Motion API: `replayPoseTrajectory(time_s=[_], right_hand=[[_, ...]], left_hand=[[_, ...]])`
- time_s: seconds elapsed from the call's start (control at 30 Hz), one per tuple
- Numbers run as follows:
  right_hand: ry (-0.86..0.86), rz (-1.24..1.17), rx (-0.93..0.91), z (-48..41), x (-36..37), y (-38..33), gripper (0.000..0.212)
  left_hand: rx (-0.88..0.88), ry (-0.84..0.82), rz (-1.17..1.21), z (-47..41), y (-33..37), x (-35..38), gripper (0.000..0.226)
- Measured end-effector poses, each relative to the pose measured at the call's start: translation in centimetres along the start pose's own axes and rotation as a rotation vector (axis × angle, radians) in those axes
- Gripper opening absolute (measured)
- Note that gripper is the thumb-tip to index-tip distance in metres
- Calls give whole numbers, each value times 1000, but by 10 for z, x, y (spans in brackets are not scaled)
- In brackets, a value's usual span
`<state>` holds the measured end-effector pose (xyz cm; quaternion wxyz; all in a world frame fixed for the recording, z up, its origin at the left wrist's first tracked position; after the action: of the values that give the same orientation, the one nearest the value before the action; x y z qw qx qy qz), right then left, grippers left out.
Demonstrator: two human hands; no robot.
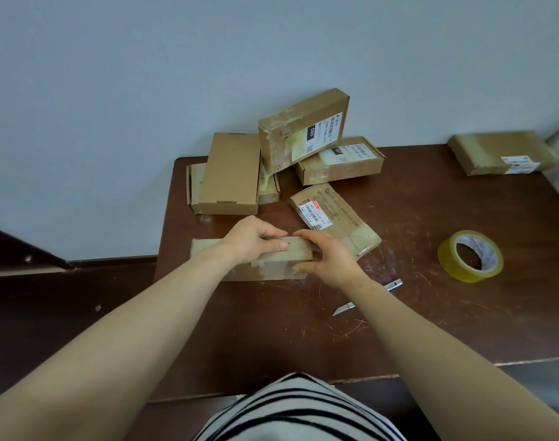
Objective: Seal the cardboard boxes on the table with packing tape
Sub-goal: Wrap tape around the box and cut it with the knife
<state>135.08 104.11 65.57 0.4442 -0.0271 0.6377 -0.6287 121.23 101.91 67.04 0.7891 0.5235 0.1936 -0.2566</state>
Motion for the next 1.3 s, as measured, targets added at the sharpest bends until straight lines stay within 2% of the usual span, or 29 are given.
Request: replayPoseTrajectory(time_s=[0.23, 0.37, 0.47, 0.67, 0.77, 0.93, 1.07, 1.2, 1.3], right_hand=[[4, 4, 5, 1, 1, 0, 65], [7, 0, -16, -1, 0, -3, 69], [12, 10, -29, -1, 0, -5, 68], [-3, 46, -20, -3, -2, -4, 68], [7, 51, -4, -2, -2, -3, 68], [37, 67, -1, -6, -6, -7, 59], [10, 75, -1, -4, -2, -5, 60], [9, 78, -1, -3, -1, -7, 64], [23, 106, 4, -4, -2, -7, 64]], left_hand=[[22, -9, -49, 5, 6, 4, 37], [336, 121, -667, 30, 28, 29, 61], [368, 157, -850, 37, 26, 47, 65], [449, 93, -821, 38, 14, 33, 52], [439, 133, -797, 41, 12, 29, 50], [555, 92, -737, 41, 31, 57, 58], [575, 78, -720, 49, 17, 41, 62], [591, 195, -699, 66, 9, 19, 71], [610, 276, -711, 66, 24, 23, 58]])
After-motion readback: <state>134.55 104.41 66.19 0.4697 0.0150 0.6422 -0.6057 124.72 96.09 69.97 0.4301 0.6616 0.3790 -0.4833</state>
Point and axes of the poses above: each hand's wrist, its own z-axis away from the middle knuckle, its own x-axis out of the palm, y = z × x, the point moved 9 cm from there along -z, towards the middle knuckle, and after that the axes turned 2 degrees about -x, right-handed, at the moved point
